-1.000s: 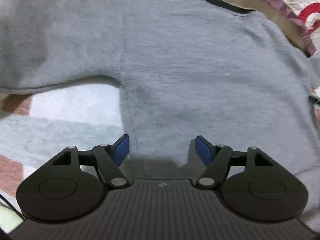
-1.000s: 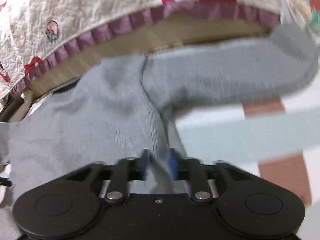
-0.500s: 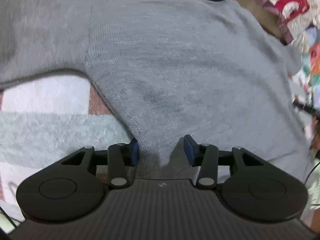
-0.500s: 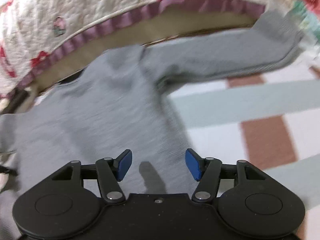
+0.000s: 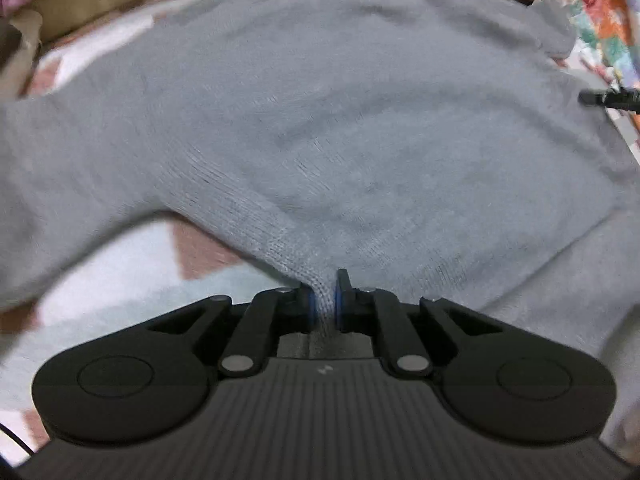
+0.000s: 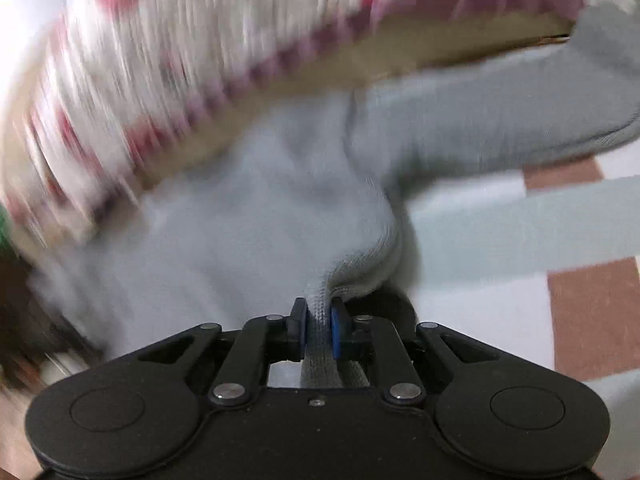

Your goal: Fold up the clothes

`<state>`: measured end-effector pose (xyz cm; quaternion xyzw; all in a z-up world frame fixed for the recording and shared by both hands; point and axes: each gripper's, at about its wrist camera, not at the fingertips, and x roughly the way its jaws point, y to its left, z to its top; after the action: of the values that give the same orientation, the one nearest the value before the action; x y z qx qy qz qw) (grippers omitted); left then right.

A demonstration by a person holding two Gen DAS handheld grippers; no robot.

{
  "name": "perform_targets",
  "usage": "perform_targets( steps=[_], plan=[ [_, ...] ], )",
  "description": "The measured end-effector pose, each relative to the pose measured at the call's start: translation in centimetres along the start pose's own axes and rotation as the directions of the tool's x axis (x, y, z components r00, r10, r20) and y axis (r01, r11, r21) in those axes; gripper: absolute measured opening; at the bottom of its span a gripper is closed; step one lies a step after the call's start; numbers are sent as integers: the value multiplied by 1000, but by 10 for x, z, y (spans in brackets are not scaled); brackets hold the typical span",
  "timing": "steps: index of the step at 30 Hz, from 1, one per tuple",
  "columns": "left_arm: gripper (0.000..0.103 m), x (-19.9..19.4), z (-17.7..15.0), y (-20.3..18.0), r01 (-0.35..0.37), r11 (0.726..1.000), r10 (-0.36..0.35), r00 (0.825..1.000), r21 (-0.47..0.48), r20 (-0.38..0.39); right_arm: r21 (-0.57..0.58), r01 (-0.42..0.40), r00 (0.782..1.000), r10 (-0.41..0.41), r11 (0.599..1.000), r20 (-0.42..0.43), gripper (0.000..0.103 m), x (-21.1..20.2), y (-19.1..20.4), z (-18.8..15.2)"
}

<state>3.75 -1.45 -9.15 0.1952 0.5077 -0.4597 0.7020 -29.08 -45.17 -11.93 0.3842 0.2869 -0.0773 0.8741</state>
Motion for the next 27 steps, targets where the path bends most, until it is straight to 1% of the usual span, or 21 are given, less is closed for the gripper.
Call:
perform_targets(
  steps=[1,2,3,5,7,8,9,10,11,12,13,14,15,19,20,21,23,25,27],
  plan=[
    [7,-15,-2,14,41,998,-40,999,-46,21,40,-26,999,25,999,25,14,-13,-5,0],
    [8,-26,-6,26,76,993,-73,997,-86,39,78,-53,997,49,996,51,12,-26,-10,-1],
    [7,-33,-11,36,88,990,-84,996,-114,41,116,-81,994,72,990,77,4,-40,-15,-1],
    [7,-37,-22,50,93,983,-92,996,-159,16,128,1,1000,3,992,-27,4,-39,-26,-10],
    [7,-31,-31,58,109,974,-113,994,-197,-10,136,55,991,-38,989,-126,2,-31,-37,-20],
    [7,-25,-33,58,102,974,-111,993,-200,-34,127,79,986,-59,989,-154,2,-27,-39,-23],
    [7,-18,-34,57,91,976,-104,993,-196,-60,127,102,985,-82,987,-152,3,-24,-41,-24],
    [7,-13,-33,56,79,977,-97,992,-196,-84,145,90,988,-70,985,-140,3,-22,-43,-24],
    [7,-9,-31,55,72,978,-92,991,-194,-98,163,78,990,-58,984,-127,7,-19,-45,-23],
    [7,-6,-28,54,68,979,-89,991,-191,-104,182,78,992,-59,980,-109,14,-16,-47,-22],
    [7,-4,-27,53,65,980,-87,990,-188,-111,192,90,991,-70,977,-111,22,-11,-49,-19],
    [7,-2,-26,53,62,980,-85,989,-187,-118,202,103,990,-81,974,-114,42,-6,-51,-17],
    [7,-1,-26,50,60,980,-85,989,-190,-124,207,97,990,-73,974,-117,54,-1,-51,-15],
    [8,-3,-30,56,64,971,-98,985,-229,-139,227,52,990,-20,972,-139,53,20,-48,-15],
    [8,-4,-31,58,64,970,-99,985,-234,-141,203,65,990,-38,977,-136,54,23,-45,-18],
    [9,-4,-32,60,64,969,-100,985,-239,-142,178,78,990,-55,981,-132,51,26,-42,-21],
    [9,-3,-34,63,61,968,-100,984,-245,-149,157,129,991,-121,979,-61,51,22,-34,-30],
    [13,-1,-34,63,54,966,-96,982,-252,-160,169,138,990,-136,976,-20,53,16,-30,-41],
    [13,2,-34,64,56,965,-101,981,-255,-168,179,66,996,-54,982,-70,53,19,-29,-51]
  ],
)
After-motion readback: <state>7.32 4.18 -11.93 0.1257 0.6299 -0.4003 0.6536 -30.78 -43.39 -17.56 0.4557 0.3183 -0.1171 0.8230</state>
